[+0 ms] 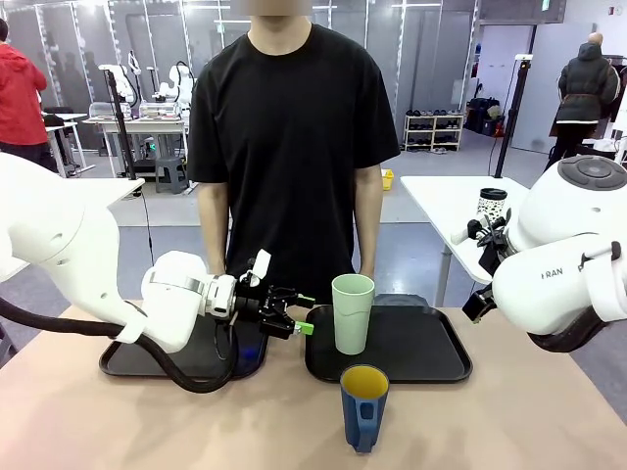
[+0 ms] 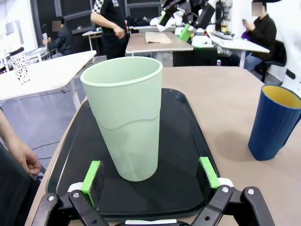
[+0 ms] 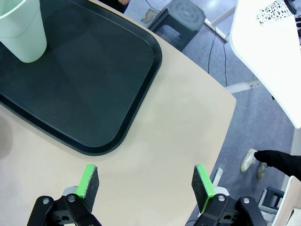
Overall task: Sort and store the cups by type.
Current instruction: Pick up the Handle plastic cup and place it into the empty Flat Tray.
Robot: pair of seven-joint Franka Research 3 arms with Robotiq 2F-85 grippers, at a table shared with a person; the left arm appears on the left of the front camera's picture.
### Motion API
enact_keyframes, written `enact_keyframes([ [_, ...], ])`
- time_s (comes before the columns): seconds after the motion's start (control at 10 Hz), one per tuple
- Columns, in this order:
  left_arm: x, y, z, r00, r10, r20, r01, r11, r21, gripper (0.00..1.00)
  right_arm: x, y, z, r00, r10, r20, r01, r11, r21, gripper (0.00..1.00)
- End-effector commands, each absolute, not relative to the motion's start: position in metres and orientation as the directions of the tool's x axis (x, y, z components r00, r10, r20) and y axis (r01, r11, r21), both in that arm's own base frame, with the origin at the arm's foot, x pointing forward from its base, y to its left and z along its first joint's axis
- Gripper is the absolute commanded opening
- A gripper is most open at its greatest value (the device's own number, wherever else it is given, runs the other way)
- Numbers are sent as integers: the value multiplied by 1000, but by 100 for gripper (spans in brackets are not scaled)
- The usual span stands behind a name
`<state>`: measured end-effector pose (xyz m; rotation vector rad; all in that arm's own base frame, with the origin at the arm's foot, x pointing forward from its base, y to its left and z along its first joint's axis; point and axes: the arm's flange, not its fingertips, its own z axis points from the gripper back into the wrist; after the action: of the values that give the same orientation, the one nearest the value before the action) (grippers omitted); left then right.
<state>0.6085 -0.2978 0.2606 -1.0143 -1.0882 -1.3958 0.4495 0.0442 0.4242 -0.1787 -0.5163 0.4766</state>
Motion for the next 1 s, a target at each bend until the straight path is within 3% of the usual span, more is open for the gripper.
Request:
enact_keyframes([
  [0.0,583,-277,285,-112,-356,928,994,-28,109,100,450,44,423,761,482,434,-393,875,-283,100],
  [0.5,487,-179,328,-145,-562,814,983,10,181,100,450,44,423,761,482,434,-393,875,-283,100],
  [0.9,465,-81,324,-68,-570,819,983,104,154,100,450,44,423,761,482,434,-393,875,-283,100],
])
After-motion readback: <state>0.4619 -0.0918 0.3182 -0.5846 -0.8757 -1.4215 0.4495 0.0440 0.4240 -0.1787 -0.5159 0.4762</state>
